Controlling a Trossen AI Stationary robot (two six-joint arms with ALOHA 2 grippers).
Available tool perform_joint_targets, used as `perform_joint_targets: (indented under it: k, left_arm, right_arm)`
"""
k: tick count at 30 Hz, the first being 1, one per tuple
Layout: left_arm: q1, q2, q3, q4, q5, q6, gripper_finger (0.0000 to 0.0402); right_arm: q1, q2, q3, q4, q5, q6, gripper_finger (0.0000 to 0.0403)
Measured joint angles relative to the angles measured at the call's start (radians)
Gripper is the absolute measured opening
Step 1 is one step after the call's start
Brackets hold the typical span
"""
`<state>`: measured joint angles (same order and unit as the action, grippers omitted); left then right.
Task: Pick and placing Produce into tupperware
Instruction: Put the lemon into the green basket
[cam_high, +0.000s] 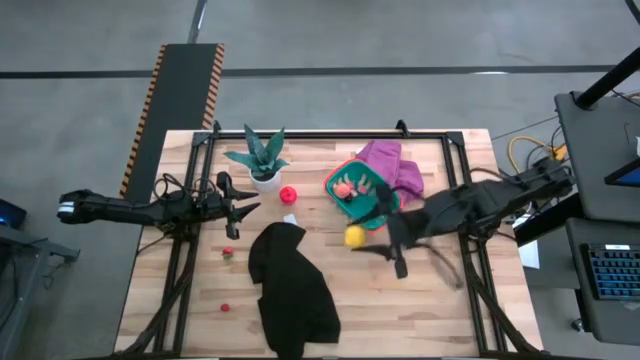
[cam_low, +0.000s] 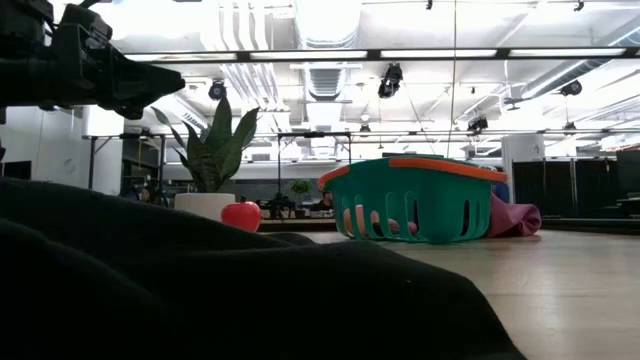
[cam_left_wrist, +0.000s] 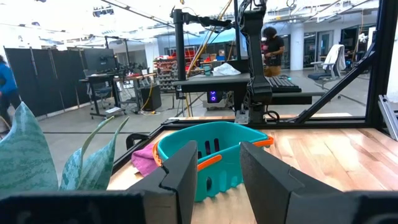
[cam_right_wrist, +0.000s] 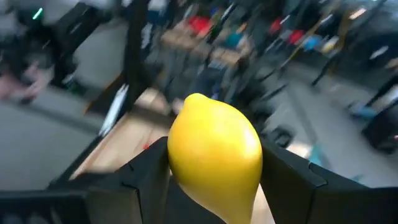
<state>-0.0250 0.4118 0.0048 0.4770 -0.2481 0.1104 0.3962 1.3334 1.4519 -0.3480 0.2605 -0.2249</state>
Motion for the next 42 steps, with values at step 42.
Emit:
perform_joint_targets:
  k: [42]
  left_arm:
    - [0.000,0.000,0.000,0.000,0.000,0.000,0.0108]
  right_arm:
    - [-0.043,-0.042,0.010,0.043,0.227,0.021,0.0205]
